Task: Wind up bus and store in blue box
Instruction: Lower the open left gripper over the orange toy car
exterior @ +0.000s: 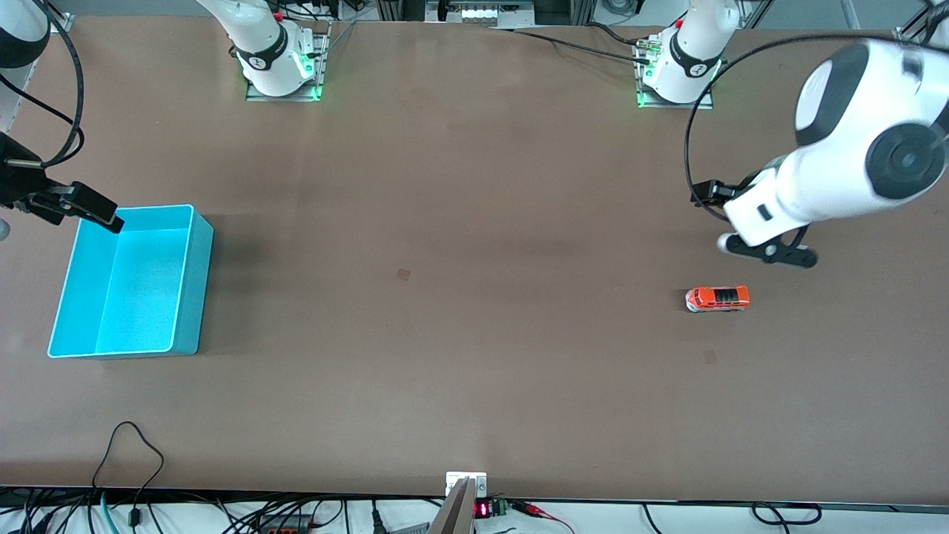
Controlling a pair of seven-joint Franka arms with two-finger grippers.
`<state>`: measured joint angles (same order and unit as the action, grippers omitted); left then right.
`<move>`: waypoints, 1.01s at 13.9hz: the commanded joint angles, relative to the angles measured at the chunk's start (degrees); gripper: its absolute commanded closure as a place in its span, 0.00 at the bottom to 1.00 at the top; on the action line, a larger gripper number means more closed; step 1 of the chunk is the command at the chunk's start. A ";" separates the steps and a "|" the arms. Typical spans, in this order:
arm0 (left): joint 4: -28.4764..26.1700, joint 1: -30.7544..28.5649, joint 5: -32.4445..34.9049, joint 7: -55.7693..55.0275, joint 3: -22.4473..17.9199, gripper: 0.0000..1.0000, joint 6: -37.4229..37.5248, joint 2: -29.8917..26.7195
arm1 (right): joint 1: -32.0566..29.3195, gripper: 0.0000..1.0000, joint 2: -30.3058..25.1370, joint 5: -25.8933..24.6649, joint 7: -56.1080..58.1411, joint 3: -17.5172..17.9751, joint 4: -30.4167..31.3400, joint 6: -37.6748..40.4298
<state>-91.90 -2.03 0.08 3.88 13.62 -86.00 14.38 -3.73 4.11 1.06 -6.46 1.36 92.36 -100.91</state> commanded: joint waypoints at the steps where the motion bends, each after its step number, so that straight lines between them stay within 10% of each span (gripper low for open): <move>1: -3.08 -0.61 1.15 13.47 0.17 0.00 -6.34 2.40 | -0.67 0.00 -0.51 0.44 -0.13 0.22 0.19 0.37; 6: -14.26 -3.50 1.76 33.08 0.09 0.00 -19.54 3.02 | -0.49 0.00 -0.51 0.44 -0.22 0.31 0.19 0.81; 14: -14.27 -7.90 6.95 61.92 0.17 0.00 -34.39 10.31 | -0.49 0.00 -0.51 0.44 -0.22 0.40 0.19 0.46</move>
<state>-106.57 -8.10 6.12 59.35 13.39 -117.32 22.29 -3.98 4.12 1.06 -6.46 1.38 92.38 -100.65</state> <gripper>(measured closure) 0.000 0.000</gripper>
